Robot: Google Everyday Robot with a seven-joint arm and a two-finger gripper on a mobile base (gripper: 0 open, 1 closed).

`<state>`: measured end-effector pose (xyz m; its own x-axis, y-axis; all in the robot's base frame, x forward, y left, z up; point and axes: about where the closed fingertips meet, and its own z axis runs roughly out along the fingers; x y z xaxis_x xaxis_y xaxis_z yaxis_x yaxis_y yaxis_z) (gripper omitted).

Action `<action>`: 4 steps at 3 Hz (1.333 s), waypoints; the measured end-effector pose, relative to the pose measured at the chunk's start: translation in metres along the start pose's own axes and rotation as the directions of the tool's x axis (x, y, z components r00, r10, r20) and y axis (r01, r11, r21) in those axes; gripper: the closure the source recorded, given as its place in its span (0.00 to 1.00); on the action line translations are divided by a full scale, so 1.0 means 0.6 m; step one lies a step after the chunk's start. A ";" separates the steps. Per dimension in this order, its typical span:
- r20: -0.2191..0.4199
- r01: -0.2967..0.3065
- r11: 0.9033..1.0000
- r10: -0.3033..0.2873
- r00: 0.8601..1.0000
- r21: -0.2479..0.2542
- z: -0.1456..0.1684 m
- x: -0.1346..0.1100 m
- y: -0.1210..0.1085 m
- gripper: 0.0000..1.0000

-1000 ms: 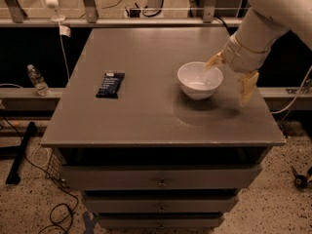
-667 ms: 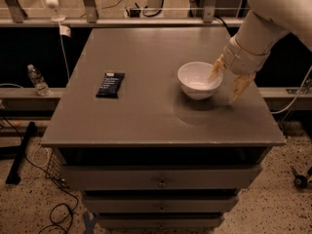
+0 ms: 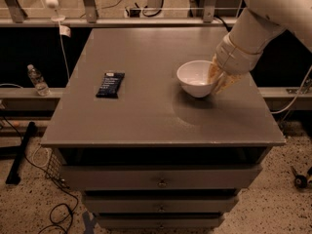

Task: Move white bowl near rxbar blueberry

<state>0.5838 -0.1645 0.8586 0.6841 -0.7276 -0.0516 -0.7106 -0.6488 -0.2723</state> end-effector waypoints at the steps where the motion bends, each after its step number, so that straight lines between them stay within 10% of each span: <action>1: 0.034 0.071 0.996 -0.073 0.997 0.061 -0.022 -0.038 -0.037 1.00; 4: 0.115 0.323 0.937 -0.339 0.934 0.135 0.016 -0.169 -0.174 1.00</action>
Offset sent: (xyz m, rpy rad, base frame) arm -0.0161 0.1238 0.0590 0.1321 -0.1167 0.3435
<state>0.5904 -0.0207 0.8831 0.8985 -0.4340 -0.0666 -0.4223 -0.8127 -0.4014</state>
